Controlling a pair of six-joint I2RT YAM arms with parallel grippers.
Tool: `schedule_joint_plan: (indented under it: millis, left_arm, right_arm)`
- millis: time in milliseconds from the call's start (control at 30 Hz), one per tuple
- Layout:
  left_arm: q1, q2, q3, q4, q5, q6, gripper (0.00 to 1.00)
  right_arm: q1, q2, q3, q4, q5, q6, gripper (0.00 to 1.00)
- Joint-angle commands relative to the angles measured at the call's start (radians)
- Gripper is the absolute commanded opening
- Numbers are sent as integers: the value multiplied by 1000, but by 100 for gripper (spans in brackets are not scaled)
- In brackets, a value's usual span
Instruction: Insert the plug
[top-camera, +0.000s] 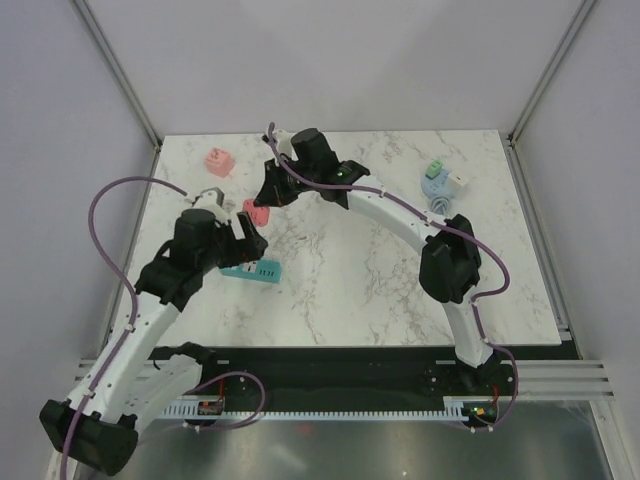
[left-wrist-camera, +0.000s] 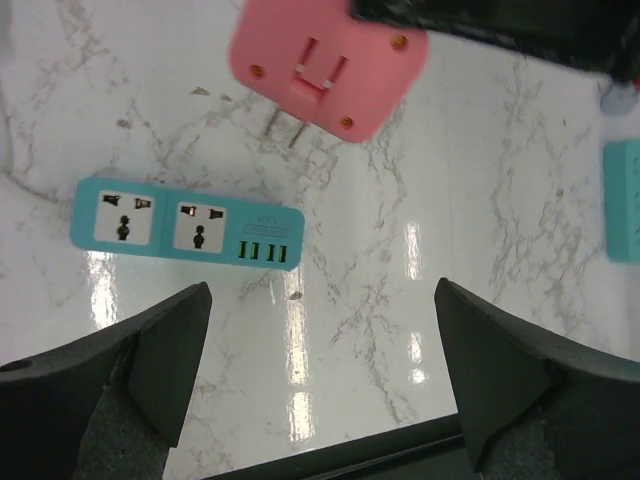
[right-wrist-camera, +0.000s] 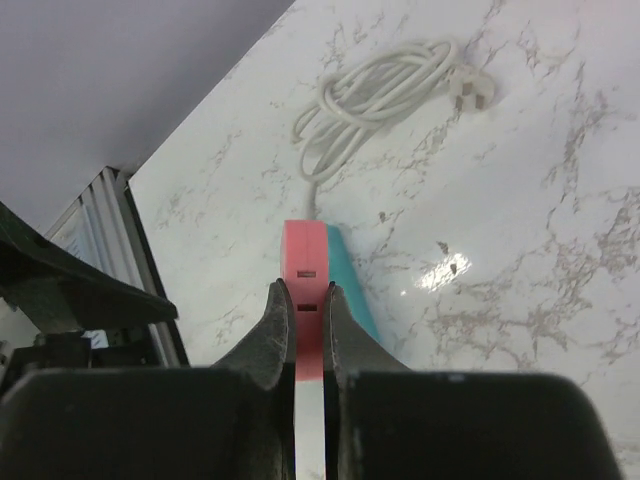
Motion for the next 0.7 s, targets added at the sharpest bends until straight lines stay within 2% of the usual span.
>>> schedule_joint_plan:
  millis: [0,33,133,267,333,367,467,567,667]
  left_arm:
    - [200,12,71,-68,157,-163,100]
    - [298,12,75,-65,203,-180,100]
    - [389,25,81,-67,145,-245,100]
    - [413,50,63,-81,-16,-400,100]
    - [481,77,28,-55,14,-443,100]
    - [489,93,19,-3,36,-446,100]
    - [514,157,28,15,91,-460,100]
    - [575,195,25,25,162,-489,100]
    - [590,229,22,31,173,-518,100]
  right_arm:
    - [6,-37,-100,198,82,-70,0]
    - [6,-46,-126,226,93,-76,0]
    - [6,-78,-202,312,116,-89,0]
    - [23,-92,-272,419,87,-148,0]
    - [46,-112,-346,473,80,-182,0]
    - [52,-121,-402,531,80,-213,0]
    - [81,-149,-487,626,70,-283,0]
    - [108,-160,-527,673,79,-326,0]
    - [136,-170,-550,685,113,-406,0]
